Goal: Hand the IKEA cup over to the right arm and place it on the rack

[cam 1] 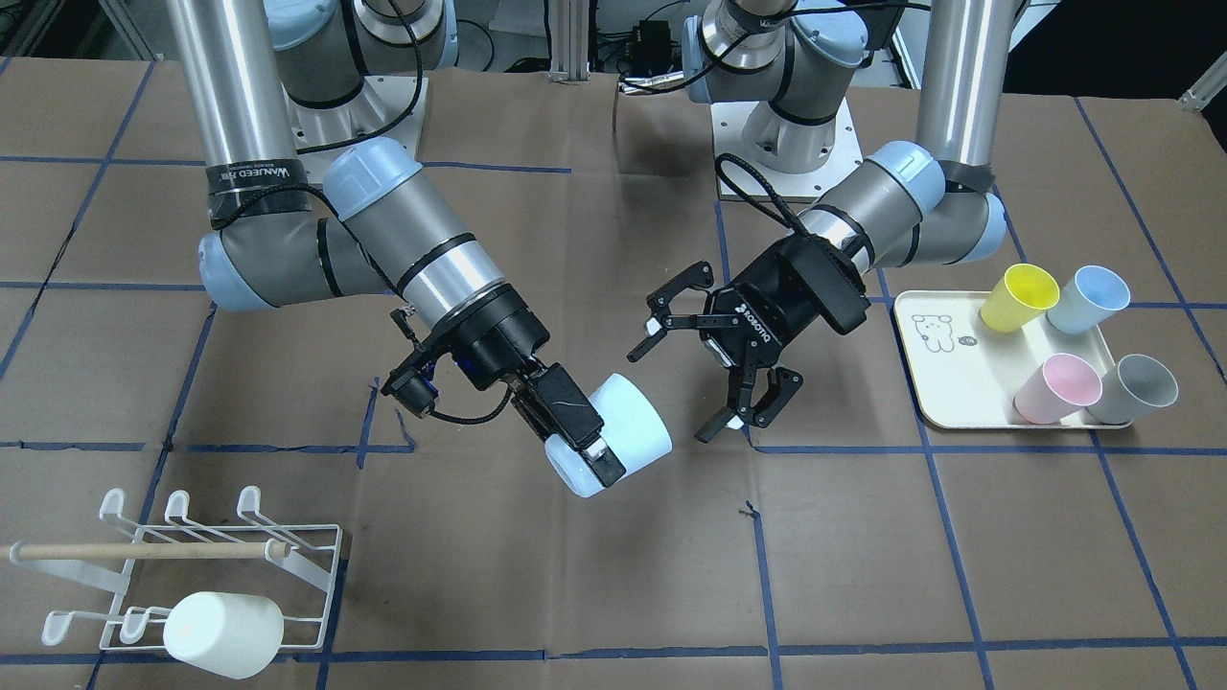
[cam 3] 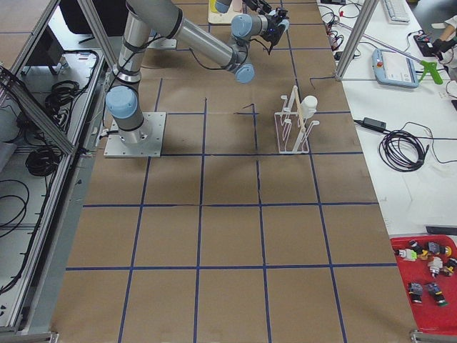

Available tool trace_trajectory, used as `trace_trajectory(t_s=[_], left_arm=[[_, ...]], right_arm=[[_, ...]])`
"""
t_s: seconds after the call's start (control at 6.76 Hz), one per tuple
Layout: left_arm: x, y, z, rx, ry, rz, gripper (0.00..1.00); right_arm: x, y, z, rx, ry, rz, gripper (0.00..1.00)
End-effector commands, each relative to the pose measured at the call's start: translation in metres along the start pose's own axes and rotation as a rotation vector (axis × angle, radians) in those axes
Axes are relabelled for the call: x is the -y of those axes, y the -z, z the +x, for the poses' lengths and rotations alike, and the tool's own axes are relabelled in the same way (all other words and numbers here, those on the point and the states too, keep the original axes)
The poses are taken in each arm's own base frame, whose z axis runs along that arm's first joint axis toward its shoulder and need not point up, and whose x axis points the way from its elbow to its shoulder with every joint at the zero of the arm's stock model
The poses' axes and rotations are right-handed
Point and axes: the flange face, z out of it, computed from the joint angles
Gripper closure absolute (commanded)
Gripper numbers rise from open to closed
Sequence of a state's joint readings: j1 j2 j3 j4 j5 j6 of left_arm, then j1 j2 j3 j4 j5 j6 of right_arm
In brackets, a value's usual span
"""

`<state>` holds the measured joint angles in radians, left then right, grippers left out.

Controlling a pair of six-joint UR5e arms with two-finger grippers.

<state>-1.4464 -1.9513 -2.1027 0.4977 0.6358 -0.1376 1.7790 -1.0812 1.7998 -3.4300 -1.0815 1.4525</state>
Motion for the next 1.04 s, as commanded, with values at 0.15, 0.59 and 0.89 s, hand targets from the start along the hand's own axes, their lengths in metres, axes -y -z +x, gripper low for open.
trace_trajectory(t_s=[0.15, 0.59, 0.89], left_arm=[[0.009, 0.026, -0.048, 0.101, 0.101, -0.007, 0.03], [0.054, 0.032, -0.076, 0.391, 0.248, -0.117, 0.03], [0.073, 0.019, -0.078, 0.556, 0.308, -0.247, 0.03]], right_arm=[[0.027, 0.011, -0.003, 0.007, 0.121, 0.061, 0.65], [0.073, 0.053, -0.015, -0.059, 0.509, 0.313, 0.69], [0.104, 0.110, -0.004, -0.093, 0.766, 0.452, 0.70]])
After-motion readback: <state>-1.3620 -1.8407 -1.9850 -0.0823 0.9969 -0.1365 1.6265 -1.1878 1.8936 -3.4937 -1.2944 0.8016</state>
